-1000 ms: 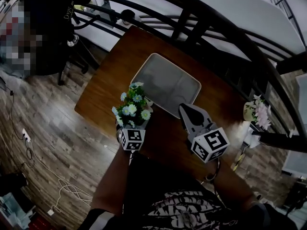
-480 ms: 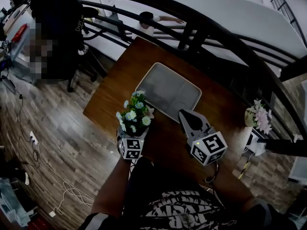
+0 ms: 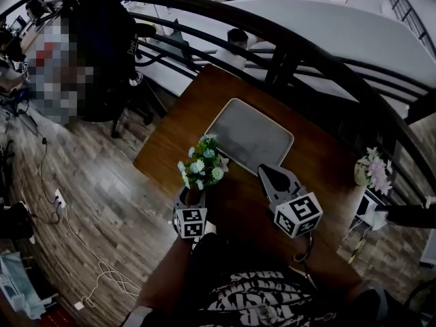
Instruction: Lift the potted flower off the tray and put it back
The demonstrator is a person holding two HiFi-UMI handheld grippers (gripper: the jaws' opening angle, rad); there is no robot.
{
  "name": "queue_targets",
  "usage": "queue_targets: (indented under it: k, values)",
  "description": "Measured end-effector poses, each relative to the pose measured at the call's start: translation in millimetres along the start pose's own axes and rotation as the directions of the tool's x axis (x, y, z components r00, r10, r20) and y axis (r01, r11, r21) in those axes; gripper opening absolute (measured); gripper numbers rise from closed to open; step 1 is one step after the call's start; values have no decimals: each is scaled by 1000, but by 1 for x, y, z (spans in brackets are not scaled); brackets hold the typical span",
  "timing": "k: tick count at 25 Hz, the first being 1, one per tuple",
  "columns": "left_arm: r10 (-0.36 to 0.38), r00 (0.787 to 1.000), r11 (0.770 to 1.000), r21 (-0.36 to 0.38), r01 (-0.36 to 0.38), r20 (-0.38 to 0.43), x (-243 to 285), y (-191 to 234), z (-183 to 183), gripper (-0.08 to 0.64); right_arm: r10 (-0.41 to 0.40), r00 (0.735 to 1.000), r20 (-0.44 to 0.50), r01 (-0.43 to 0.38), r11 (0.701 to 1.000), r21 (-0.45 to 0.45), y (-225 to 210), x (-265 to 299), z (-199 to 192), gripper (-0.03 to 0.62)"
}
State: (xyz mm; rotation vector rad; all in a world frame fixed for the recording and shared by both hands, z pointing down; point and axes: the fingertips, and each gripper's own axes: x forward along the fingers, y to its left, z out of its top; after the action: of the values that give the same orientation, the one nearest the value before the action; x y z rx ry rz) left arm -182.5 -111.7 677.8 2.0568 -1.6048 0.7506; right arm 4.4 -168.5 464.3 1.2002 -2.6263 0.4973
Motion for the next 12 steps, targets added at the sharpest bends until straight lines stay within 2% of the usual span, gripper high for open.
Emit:
queue_targets:
  k: [3,4,6,9,12]
  values:
    - [26,999,999,-46,-27,-24,-11,9,-2,121,-28,1000,-6,28,1000,-2,4,-1,-6,-2]
    - [26,999,998,-61,-28,-31,-13,11,0,70,-41,999,-11,41,999,-3,4,-1,-8,-2]
    - [5,999,996,-91,-9,-45,-13,12,2,15,-73,997,-27,73,997,0,5,-1,-16,-2]
    - [-64,996,991,-120,57,-62,-19,7,10,9,-117,992,-58,118,993,14,11,1,-31,-2]
    - [-114,993,986,-125,108,-38,-30,6,28,8,-149,983,-104,152,988,15,19,6,-51,-2]
